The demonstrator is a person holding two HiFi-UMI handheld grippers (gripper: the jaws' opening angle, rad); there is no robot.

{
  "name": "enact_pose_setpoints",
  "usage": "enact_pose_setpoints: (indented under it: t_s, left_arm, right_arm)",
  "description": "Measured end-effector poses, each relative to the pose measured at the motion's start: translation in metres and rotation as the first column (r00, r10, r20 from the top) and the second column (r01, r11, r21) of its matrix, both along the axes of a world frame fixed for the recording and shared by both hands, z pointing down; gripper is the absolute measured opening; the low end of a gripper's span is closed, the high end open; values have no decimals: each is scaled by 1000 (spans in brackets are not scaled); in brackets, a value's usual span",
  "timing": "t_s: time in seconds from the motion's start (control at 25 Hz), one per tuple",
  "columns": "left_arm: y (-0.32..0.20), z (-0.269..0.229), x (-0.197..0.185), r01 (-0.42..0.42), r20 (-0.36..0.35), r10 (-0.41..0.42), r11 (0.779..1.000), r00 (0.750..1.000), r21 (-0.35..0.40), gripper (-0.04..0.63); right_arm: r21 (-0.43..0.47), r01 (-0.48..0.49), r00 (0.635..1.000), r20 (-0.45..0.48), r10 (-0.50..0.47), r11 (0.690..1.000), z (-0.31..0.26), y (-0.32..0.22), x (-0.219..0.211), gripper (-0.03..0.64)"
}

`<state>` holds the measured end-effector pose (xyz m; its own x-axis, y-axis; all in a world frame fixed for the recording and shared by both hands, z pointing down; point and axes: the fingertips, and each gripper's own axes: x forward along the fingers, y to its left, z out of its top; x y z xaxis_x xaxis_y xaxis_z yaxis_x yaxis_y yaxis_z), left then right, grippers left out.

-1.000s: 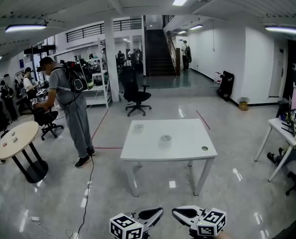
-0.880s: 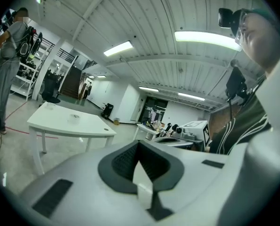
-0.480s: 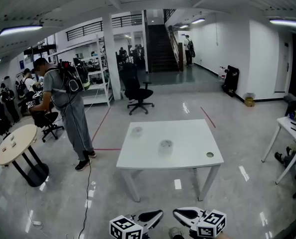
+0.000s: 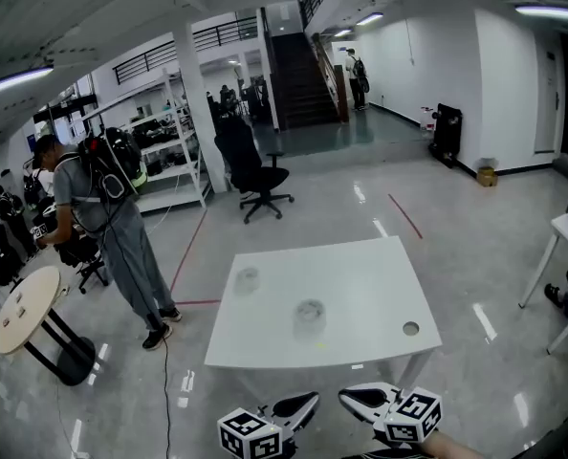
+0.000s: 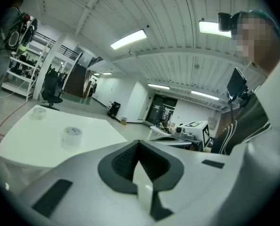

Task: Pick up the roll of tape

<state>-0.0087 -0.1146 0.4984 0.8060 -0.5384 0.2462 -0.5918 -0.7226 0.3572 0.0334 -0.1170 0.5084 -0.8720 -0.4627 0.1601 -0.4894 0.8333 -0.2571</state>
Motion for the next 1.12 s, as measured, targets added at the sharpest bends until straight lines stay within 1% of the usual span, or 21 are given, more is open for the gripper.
enact_pose_setpoints:
  t_s: [0.08,0.16,0.28,0.4,0.52,0.72,0.84,1.12]
  left_arm:
    - [-21,-10,14,-12,-4,12,999,1000,29,3]
    - [-35,-10,18,-18,3,18,999,1000,48,3]
    - [-47,-9,18,-13,10,13,999,1000,53,3]
    - [-59,-17,12,-7,2,6,998,1000,61,3]
    - [-73,-14,2,3,-1,-3,998,1000,62,3]
    - [-92,7,-21,19,-12,-19,999,1000,26,3]
    - [-104,7,-31,14,-19,-14,1000,1000,9,3]
    - [-134,26,-39,-1,-7,1,999,1000,-44,3]
  right_arm:
    - [18,2,1000,-11,-2,1000,-9,-21,10,14]
    - [35,1,1000,-23,0,999,-14,-35,17,14]
    - [47,2,1000,-27,-1,999,-20,-49,23,14]
    - [69,16,999,-35,-13,997,-29,-62,18,14]
    - [83,9,999,-36,-6,997,-29,-79,13,14]
    - [35,-6,999,-52,8,999,-11,-98,0,14]
    - [12,-15,999,-52,15,1000,-11,-108,-11,14]
    - [-38,-14,998,-67,12,999,7,-139,-25,14]
